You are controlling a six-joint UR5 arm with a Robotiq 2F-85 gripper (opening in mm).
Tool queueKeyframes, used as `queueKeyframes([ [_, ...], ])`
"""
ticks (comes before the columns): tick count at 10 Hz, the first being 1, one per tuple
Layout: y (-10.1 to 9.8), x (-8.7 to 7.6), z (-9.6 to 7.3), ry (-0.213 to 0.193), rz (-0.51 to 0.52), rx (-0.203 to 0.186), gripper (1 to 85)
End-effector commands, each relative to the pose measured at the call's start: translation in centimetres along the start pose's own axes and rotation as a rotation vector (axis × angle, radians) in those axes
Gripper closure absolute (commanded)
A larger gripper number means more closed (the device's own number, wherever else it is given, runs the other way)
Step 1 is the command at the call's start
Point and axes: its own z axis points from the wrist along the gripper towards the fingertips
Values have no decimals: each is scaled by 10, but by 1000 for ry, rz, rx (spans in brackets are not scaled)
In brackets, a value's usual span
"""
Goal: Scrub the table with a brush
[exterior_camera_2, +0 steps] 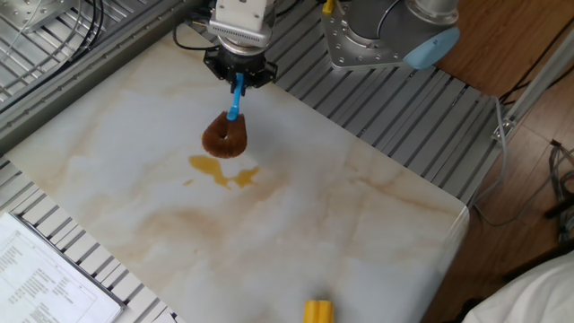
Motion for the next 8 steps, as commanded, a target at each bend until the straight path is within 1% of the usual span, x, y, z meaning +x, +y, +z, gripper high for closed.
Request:
queueKeyframes([
  [1,13,-1,8,-45,35,-63,843],
  [2,25,8,4,-31,64,-118,843],
  [3,28,14,4,-9,86,-128,843],
  [4,28,14,4,-9,98,-129,843],
  [5,30,6,3,-36,131,-141,843],
  [6,32,2,3,-49,149,-150,843],
  [7,30,-5,12,-62,155,-138,843],
  [8,26,-20,40,-63,142,-113,843],
])
